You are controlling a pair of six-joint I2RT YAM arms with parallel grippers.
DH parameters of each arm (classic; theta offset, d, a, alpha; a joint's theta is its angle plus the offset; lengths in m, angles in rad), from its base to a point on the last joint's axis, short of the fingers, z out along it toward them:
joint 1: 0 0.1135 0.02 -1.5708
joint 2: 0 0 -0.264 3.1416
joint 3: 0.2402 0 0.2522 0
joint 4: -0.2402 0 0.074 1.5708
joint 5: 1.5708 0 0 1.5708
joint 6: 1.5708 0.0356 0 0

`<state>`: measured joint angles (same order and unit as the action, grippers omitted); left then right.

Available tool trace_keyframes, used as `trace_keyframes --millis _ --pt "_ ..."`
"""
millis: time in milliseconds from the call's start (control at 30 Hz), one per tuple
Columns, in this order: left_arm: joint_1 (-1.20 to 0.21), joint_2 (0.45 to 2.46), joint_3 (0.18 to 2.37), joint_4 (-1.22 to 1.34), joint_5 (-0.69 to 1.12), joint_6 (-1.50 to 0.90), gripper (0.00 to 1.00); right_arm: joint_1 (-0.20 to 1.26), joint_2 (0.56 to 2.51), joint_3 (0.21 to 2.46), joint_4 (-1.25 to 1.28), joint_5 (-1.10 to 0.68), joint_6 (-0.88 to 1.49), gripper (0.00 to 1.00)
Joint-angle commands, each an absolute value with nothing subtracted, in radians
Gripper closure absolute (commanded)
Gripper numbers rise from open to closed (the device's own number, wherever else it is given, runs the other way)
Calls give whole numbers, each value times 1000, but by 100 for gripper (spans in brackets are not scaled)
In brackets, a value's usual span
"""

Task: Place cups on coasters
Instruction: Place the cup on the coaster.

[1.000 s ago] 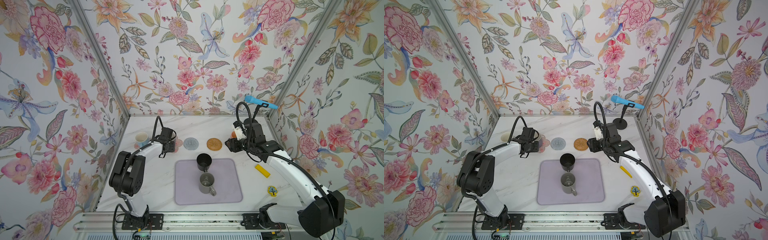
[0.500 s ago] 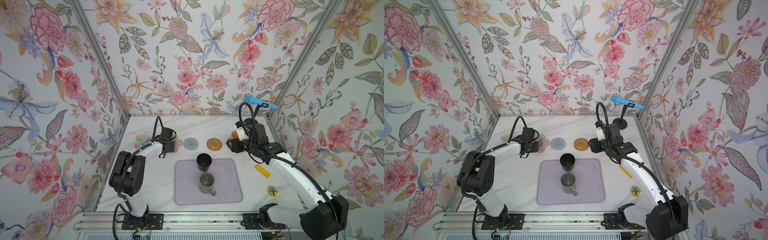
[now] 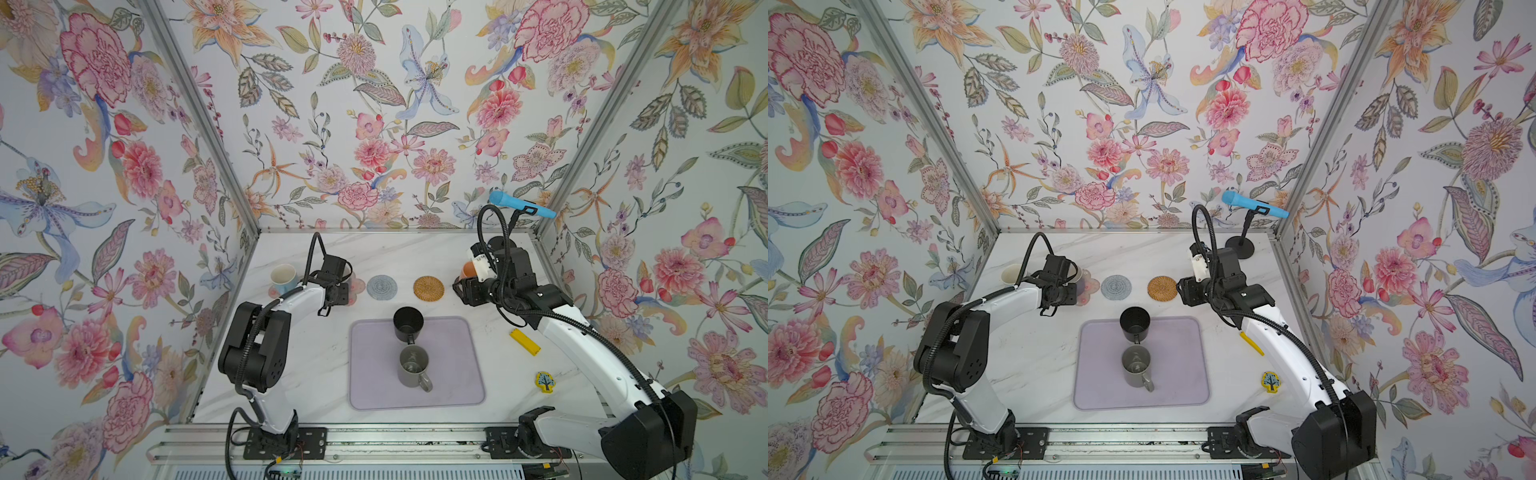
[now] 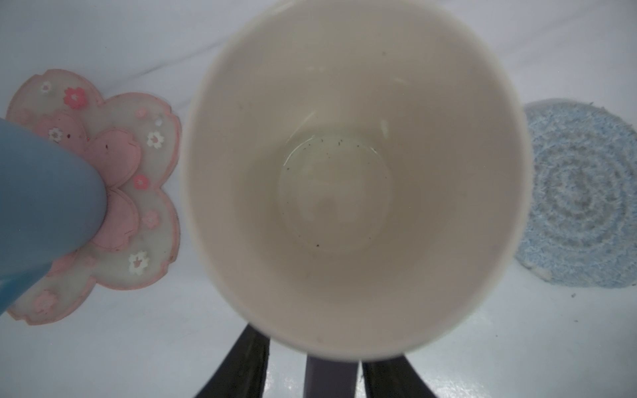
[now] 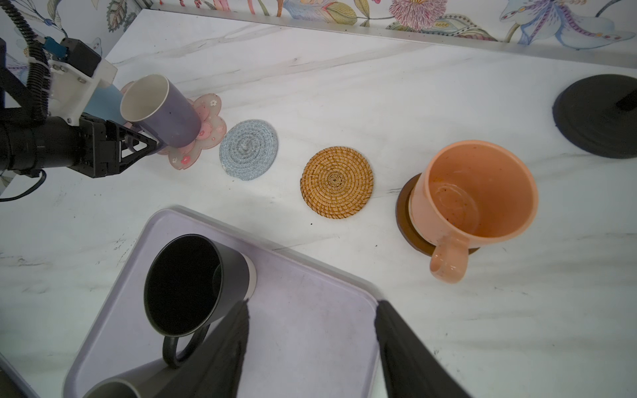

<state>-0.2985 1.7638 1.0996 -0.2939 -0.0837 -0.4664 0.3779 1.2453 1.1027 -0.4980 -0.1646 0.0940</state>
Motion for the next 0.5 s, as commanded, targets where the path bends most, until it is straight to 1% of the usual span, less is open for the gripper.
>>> trace_keyframes --millis 0,367,467 --pt "-298 1750 1114 -309 -80 -482 46 373 1230 1092 -506 -156 95 39" --pt "-299 1579 1147 -418 -107 -484 34 372 1236 1107 -506 -156 92 39" --pt "-298 1520 1149 -450 -111 -485 34 374 1237 1107 -506 -167 99 39"
